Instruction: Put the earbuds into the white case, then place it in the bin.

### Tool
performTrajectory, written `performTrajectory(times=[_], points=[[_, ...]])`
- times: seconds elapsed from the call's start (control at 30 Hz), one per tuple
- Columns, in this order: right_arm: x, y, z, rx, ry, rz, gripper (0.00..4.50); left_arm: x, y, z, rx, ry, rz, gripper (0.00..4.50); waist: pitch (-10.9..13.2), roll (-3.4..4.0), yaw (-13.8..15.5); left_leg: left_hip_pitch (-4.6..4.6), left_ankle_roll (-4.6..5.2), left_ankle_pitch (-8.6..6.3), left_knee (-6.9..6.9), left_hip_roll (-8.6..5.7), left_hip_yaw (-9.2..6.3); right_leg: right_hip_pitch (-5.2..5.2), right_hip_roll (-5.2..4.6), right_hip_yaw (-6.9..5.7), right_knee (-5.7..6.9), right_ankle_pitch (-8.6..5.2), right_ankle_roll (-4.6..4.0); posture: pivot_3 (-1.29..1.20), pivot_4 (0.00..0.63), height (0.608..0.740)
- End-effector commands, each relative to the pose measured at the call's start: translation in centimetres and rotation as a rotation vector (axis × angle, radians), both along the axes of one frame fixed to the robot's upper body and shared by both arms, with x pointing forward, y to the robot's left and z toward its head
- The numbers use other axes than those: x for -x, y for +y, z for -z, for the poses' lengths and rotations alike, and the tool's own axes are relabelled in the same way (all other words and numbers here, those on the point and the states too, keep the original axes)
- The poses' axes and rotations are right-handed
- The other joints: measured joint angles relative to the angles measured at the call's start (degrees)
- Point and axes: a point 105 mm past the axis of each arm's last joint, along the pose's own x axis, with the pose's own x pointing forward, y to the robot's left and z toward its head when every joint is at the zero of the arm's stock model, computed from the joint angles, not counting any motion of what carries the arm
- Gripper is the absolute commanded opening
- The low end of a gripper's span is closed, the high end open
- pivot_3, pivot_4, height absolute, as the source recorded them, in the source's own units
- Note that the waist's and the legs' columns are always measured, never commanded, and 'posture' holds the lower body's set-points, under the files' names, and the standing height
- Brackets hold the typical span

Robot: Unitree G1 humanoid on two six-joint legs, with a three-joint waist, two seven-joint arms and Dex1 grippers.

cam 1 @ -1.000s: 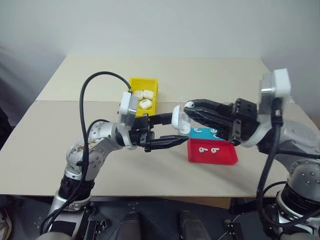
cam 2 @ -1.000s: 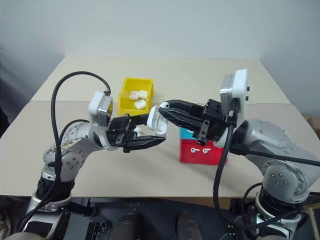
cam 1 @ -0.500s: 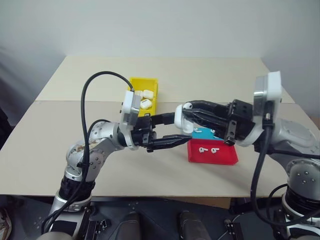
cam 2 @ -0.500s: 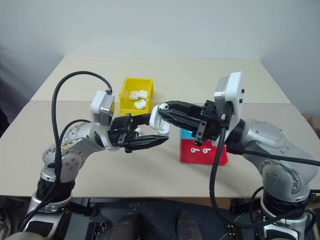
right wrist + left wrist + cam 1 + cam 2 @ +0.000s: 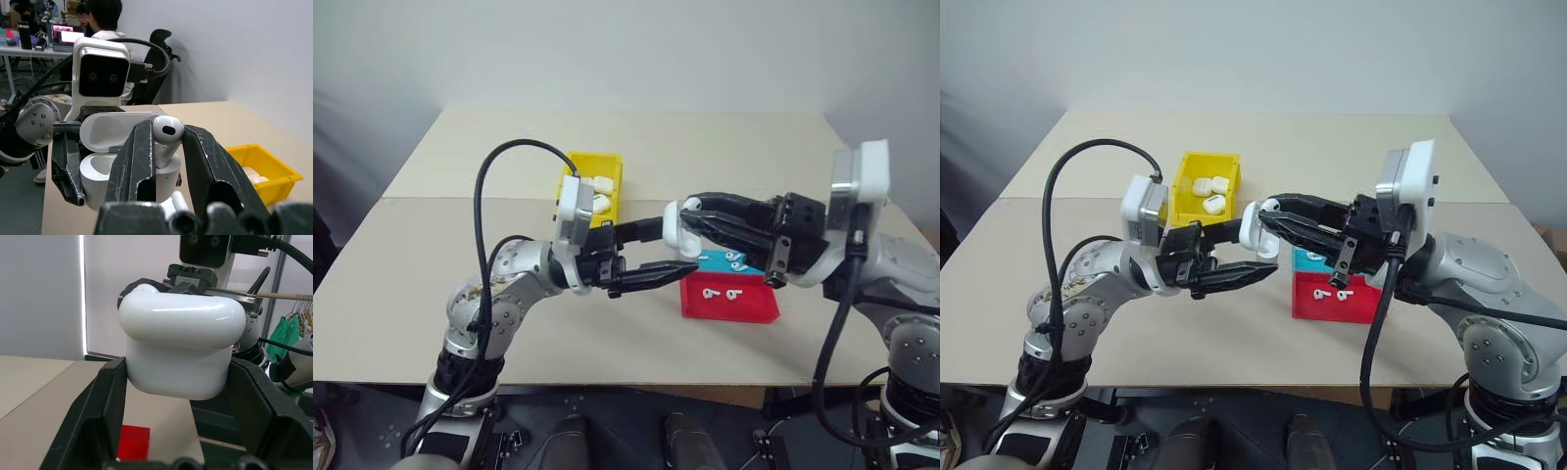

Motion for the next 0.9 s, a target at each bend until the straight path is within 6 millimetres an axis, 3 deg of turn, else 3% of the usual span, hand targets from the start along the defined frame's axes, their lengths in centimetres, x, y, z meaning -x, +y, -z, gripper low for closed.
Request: performTrajectory(times=[0.03, 0.73, 0.9], points=[[0.2, 0.0, -0.2, 0.006, -0.021, 0.003, 0.66, 1.0, 0.2, -1.4, 0.046, -0.059, 0.019, 2.76, 0.0, 0.0, 0.0, 0.0, 0.0, 0.0, 0.0, 0.0, 0.0, 0.0, 0.0, 0.0, 0.0, 0.0, 0.0, 0.0, 0.15, 0.74], [0.5, 0.4, 0.3, 0.018, -0.001, -0.034, 0.66, 0.9, 0.2, -1.3, 0.038, -0.062, 0.029, 2.76, 0.0, 0.0, 0.03, 0.0, 0.0, 0.0, 0.0, 0.0, 0.0, 0.0, 0.0, 0.0, -0.01, -0.01, 0.0, 0.0, 0.15, 0.74], [0.9, 0.2, 0.7, 0.049, 0.004, -0.051, 2.29, 0.7, 0.2, -1.4, 0.037, -0.066, 0.024, 2.76, 0.0, 0.0, 0.03, -0.01, 0.0, 0.0, 0.0, 0.0, 0.0, 0.0, -0.01, 0.0, -0.02, -0.01, 0.0, 0.0, 0.15, 0.74]])
